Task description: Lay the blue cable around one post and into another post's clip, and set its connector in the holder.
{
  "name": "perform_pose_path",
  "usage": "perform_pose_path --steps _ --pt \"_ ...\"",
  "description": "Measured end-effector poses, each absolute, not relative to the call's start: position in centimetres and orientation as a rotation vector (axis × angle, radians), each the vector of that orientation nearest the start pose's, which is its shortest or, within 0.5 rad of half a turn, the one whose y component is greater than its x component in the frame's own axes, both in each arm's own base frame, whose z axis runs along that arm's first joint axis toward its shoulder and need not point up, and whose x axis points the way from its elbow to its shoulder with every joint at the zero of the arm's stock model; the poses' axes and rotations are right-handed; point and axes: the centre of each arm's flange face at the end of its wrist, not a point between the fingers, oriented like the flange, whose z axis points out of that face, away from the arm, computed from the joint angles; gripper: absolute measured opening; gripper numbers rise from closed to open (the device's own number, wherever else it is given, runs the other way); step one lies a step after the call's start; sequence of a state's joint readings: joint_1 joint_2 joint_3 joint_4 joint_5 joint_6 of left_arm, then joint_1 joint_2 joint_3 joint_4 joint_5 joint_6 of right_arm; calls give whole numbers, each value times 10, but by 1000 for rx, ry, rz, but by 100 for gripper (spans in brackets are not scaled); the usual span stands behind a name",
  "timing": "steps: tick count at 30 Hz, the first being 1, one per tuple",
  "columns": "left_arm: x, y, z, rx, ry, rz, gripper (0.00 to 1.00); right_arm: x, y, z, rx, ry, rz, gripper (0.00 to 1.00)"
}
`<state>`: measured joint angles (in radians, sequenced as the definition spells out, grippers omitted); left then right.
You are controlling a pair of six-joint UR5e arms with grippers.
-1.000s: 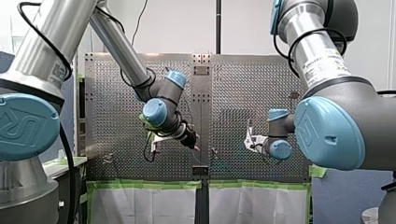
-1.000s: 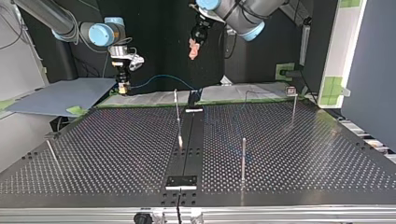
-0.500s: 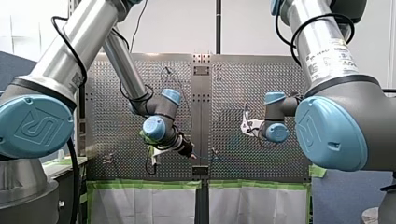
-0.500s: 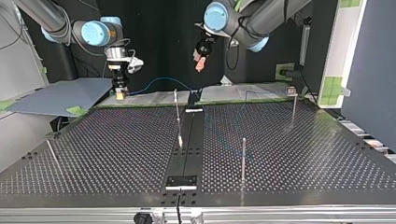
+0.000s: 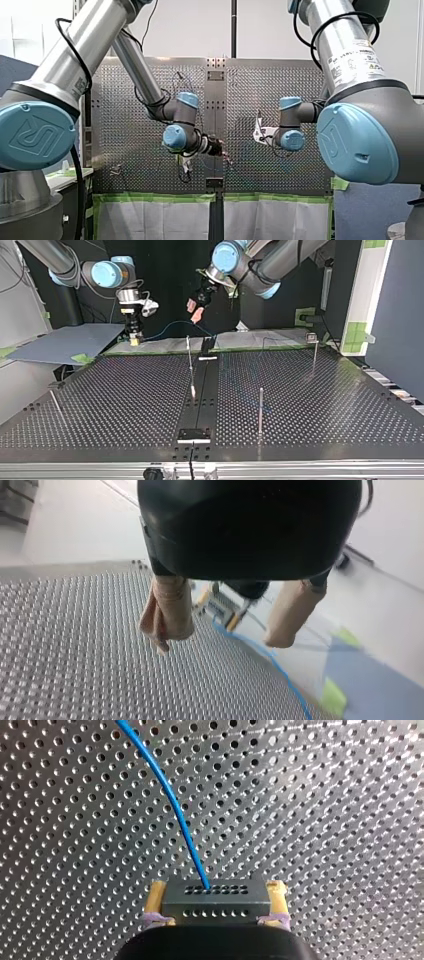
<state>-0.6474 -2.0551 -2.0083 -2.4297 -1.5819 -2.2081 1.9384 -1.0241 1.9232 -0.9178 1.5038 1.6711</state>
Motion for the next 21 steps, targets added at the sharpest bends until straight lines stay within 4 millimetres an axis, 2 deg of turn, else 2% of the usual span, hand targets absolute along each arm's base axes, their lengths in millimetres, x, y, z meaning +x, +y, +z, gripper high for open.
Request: perform_pose_path --steps 10,21 --pt "327 -427 112 -84 1798 -1014 100 345 -473 123 1476 -1023 1632 0" --pt "329 -423 63 -149 1857 -1003 100 353 -469 125 1473 -1011 1655 0"
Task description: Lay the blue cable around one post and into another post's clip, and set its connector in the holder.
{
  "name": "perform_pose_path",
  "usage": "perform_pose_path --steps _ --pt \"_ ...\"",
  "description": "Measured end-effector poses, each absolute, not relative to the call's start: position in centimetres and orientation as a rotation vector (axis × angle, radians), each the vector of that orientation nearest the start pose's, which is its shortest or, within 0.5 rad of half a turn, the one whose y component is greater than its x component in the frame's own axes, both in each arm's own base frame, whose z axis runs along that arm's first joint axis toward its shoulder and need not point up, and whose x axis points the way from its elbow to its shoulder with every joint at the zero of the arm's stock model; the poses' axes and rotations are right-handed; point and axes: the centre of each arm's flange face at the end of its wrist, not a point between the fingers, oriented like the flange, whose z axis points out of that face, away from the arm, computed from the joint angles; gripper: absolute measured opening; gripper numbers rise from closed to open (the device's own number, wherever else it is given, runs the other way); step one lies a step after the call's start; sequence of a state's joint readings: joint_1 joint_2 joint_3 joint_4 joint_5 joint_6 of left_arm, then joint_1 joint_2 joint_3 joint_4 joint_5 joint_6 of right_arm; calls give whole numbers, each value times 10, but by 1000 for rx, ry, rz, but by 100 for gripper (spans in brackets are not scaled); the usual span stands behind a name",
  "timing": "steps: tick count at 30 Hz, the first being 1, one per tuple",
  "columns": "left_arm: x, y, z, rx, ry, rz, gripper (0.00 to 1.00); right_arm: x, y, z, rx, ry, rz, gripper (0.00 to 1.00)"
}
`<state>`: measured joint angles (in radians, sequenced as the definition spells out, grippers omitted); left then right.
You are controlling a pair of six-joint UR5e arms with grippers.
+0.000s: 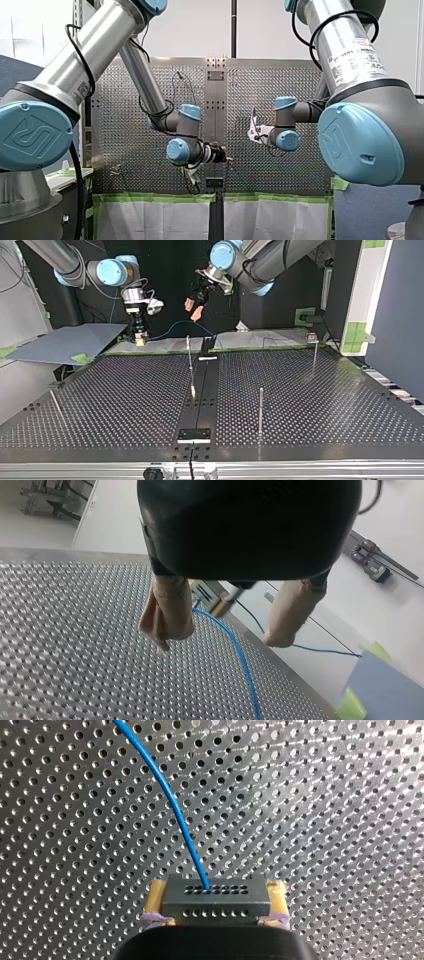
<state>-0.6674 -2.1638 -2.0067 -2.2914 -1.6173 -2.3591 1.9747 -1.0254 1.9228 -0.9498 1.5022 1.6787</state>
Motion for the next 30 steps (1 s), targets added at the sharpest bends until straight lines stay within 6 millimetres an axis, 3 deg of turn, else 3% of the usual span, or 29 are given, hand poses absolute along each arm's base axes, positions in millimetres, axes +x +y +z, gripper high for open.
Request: perform_pose_path --steps 6,23,30 --pt "329 -423 55 -160 1866 -1005 100 360 -463 125 1482 -1004 1667 0" --pt "339 -426 59 -225 1846 -1075 100 378 -451 127 1486 -983 1726 0" --pt "346 -431 43 -241 1865 -1081 100 383 -450 129 1472 -980 1755 0"
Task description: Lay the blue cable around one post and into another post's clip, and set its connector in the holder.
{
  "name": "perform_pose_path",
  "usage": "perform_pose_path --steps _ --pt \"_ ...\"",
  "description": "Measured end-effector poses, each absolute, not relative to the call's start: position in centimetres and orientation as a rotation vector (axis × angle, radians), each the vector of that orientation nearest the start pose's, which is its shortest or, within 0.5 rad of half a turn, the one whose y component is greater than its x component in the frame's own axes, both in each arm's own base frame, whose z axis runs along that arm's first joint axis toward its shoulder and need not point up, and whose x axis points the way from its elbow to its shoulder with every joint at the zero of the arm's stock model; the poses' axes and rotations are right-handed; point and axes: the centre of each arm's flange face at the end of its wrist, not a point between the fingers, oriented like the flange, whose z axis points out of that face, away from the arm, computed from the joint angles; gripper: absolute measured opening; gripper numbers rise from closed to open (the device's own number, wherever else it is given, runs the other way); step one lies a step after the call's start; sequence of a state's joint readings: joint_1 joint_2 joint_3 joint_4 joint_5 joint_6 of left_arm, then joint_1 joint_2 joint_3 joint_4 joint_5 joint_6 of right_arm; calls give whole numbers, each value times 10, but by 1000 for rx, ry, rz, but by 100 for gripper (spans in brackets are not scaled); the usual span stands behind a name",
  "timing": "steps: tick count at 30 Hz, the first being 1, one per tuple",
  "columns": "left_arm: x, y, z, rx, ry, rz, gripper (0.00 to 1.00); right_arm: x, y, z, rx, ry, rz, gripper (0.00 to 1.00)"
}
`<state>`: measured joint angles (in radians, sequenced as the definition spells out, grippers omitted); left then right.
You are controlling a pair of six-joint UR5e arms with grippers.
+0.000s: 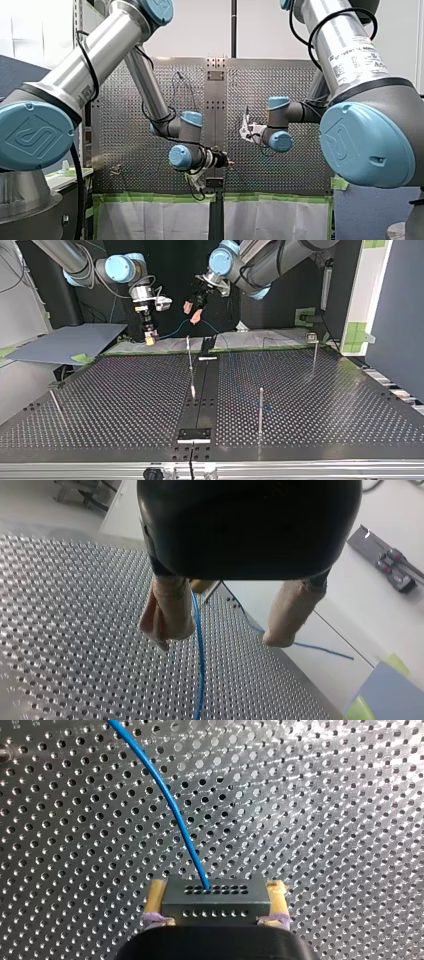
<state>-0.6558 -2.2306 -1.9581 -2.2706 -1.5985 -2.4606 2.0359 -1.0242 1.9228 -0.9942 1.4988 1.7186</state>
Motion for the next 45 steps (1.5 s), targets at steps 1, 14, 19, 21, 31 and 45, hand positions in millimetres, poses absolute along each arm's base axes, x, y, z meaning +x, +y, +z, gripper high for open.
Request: perform_pose_path --steps 1,14,19,21,31,45 --pt "348 -432 41 -241 1866 -1073 100 384 -449 129 1470 -978 1760 0" --pt "388 -433 42 -290 1838 -969 100 387 -448 130 1463 -972 1773 0" --pt "395 -426 41 -290 1834 -935 100 387 -448 131 1460 -970 1775 0" --pt "397 -424 41 -282 1831 -916 100 388 -448 131 1459 -969 1776 0" --pt "393 -427 42 -223 1806 -829 41 388 -448 130 1459 -965 1774 0" --pt "391 -428 43 -175 1782 -738 16 383 -451 125 1463 -978 1761 0"
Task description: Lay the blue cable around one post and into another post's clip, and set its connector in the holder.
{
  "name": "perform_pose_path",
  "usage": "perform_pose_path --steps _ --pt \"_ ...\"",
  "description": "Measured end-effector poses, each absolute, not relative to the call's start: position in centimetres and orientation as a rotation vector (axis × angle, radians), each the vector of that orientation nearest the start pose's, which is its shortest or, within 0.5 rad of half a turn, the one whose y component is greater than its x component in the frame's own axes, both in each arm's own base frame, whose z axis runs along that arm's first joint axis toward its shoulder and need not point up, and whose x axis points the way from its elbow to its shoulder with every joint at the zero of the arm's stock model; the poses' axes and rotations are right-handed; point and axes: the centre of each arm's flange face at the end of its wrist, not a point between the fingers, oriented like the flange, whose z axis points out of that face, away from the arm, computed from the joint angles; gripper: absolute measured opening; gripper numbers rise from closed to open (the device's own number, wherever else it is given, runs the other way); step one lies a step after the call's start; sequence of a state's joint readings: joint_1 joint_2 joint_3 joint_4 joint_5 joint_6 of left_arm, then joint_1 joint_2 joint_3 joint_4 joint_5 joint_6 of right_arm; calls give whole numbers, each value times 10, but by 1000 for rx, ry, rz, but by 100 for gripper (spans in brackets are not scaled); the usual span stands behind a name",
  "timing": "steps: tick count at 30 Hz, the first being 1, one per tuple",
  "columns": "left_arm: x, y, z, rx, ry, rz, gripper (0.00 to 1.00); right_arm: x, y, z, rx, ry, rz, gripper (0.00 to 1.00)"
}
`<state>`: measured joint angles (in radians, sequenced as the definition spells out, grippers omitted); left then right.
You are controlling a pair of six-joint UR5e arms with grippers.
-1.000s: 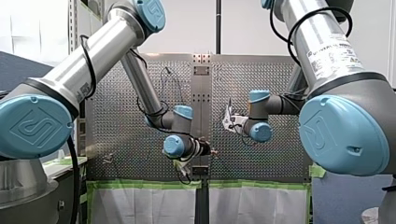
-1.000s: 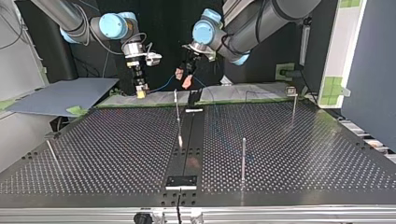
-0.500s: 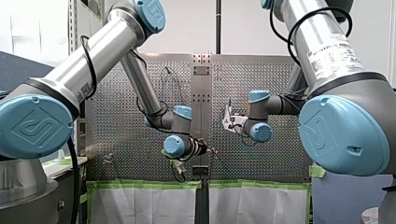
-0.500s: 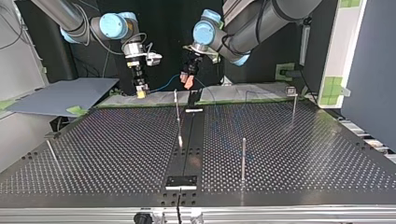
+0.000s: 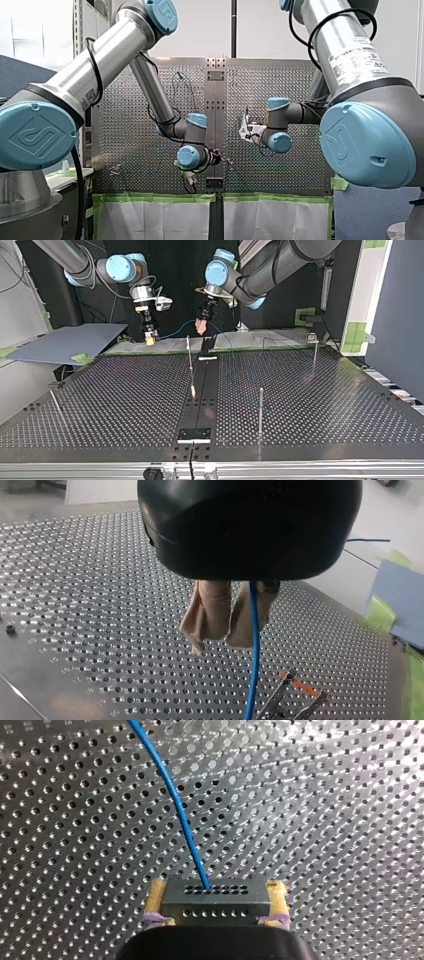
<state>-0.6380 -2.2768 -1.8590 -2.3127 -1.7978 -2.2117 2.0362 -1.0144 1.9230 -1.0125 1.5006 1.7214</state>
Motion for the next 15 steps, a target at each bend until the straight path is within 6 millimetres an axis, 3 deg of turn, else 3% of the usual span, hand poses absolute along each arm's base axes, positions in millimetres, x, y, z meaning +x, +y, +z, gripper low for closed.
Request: perform_pose_path --steps 2,15 --pt "391 -428 43 -161 1780 -728 7 382 -451 121 1471 -986 1750 0" --pt "382 -415 35 -103 1759 -588 7 370 -452 66 1517 -1069 1640 0"
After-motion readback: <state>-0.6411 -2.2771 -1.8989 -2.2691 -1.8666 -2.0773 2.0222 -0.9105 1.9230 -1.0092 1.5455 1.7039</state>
